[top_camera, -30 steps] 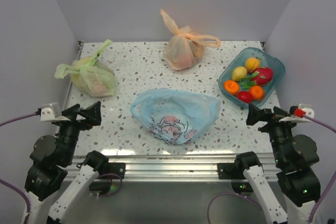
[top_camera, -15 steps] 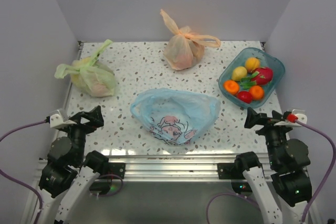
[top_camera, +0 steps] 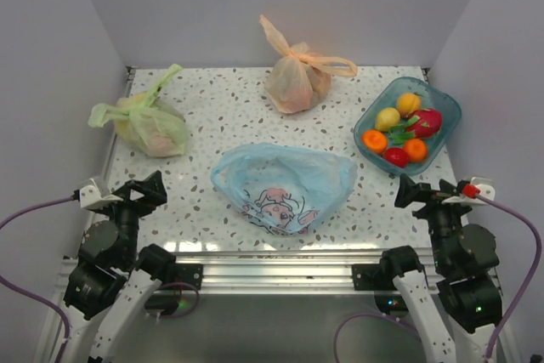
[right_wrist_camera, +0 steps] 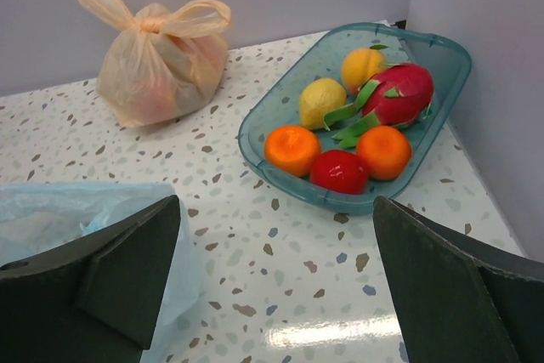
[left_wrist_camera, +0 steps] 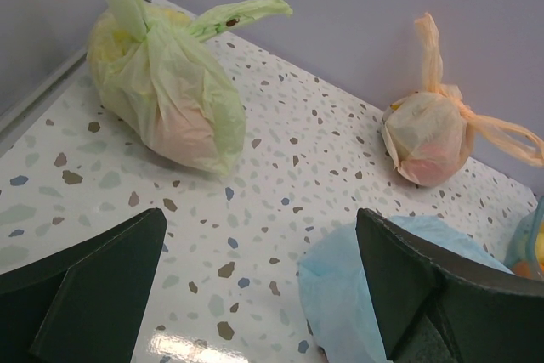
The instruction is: Untie the knot of the plastic bag and take out the fruit
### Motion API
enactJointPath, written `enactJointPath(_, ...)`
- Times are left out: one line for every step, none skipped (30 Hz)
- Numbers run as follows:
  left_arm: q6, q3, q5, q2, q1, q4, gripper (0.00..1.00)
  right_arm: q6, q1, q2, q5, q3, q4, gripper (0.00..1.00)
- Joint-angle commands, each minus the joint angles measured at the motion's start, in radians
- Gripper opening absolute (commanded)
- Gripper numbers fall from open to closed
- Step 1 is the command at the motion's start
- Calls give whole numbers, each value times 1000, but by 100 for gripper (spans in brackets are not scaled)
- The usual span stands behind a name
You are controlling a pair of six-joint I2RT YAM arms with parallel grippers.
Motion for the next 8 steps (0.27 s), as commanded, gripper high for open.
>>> enactJointPath(-20, 4, -23, -110, -3, 32, 100, 3, 4, -11, 22, -3, 47, 99)
enactJointPath(-21, 4, -25, -110, -3, 32, 100, 2, 4, -8, 20, -1, 47, 99)
enactJointPath(-20, 4, -23, -110, -3, 32, 100, 3, 3, -8, 16, -1, 47, 99)
enactJointPath(-20, 4, -23, -110, -3, 32, 100, 3, 4, -7, 16, -1, 47, 99)
enactJointPath(-20, 4, -25, -108, -3, 32, 100, 3, 4, -5, 11, -1, 49, 99)
enactJointPath(-20, 4, -22, -107, -3, 33, 100, 5, 6, -7, 10, -1, 50, 99)
enactJointPath(-20, 4, -22, -104, -3, 33, 100, 3, 6, -7, 6, -3, 50, 99)
enactJointPath(-20, 4, -20, -104, -3, 33, 100, 3, 4, -4, 3, -3, 57, 99)
